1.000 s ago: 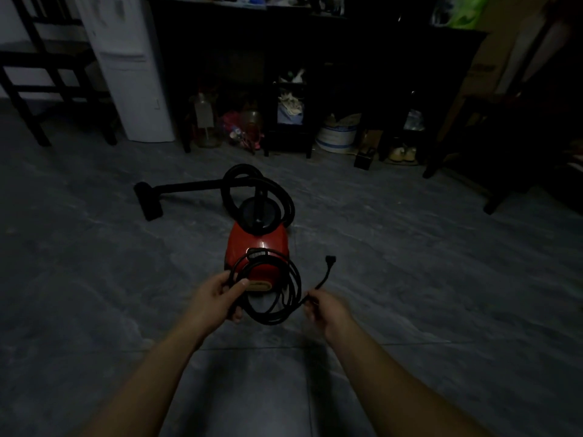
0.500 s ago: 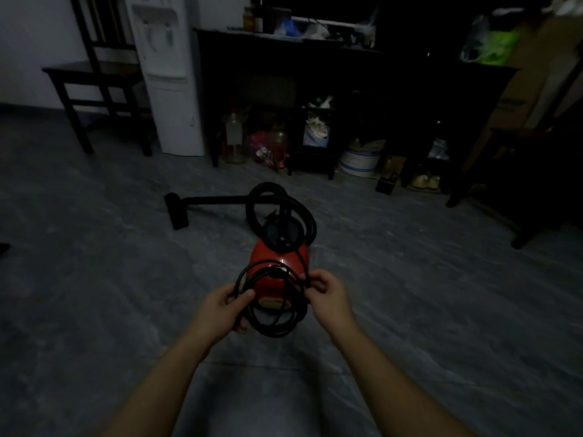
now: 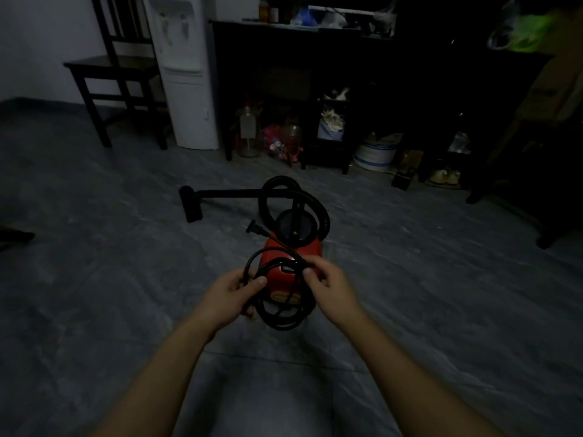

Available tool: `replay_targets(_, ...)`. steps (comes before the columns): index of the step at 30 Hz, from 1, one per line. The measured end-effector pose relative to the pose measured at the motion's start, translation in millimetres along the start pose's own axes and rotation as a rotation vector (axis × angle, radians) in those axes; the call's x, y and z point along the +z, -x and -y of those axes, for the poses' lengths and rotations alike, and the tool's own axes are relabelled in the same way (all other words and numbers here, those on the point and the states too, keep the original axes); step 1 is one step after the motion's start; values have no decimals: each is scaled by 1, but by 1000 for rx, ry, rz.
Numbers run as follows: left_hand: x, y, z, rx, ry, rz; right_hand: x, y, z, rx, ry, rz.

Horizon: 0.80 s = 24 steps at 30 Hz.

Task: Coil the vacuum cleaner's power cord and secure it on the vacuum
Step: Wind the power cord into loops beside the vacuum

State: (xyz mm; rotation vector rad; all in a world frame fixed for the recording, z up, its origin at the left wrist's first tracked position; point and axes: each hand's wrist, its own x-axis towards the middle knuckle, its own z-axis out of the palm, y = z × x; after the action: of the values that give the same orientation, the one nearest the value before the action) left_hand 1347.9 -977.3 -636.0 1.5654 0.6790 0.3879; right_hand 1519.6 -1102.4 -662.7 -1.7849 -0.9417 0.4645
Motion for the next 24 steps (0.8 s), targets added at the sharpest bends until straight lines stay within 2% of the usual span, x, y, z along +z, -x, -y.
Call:
replay_targets(5,1,2,-1,4,-14,5,-5,2,2,-35,-19,33)
replay_targets(13,0,1,5,29,8,-148,-6,7,8,-54,-84,124)
replay_targets(17,-1,1,7,22,2,-203,-7,6,13,-108,20,136)
replay_targets(24,13,3,7,38,-119,-178,-7,6,7,-115,181,88)
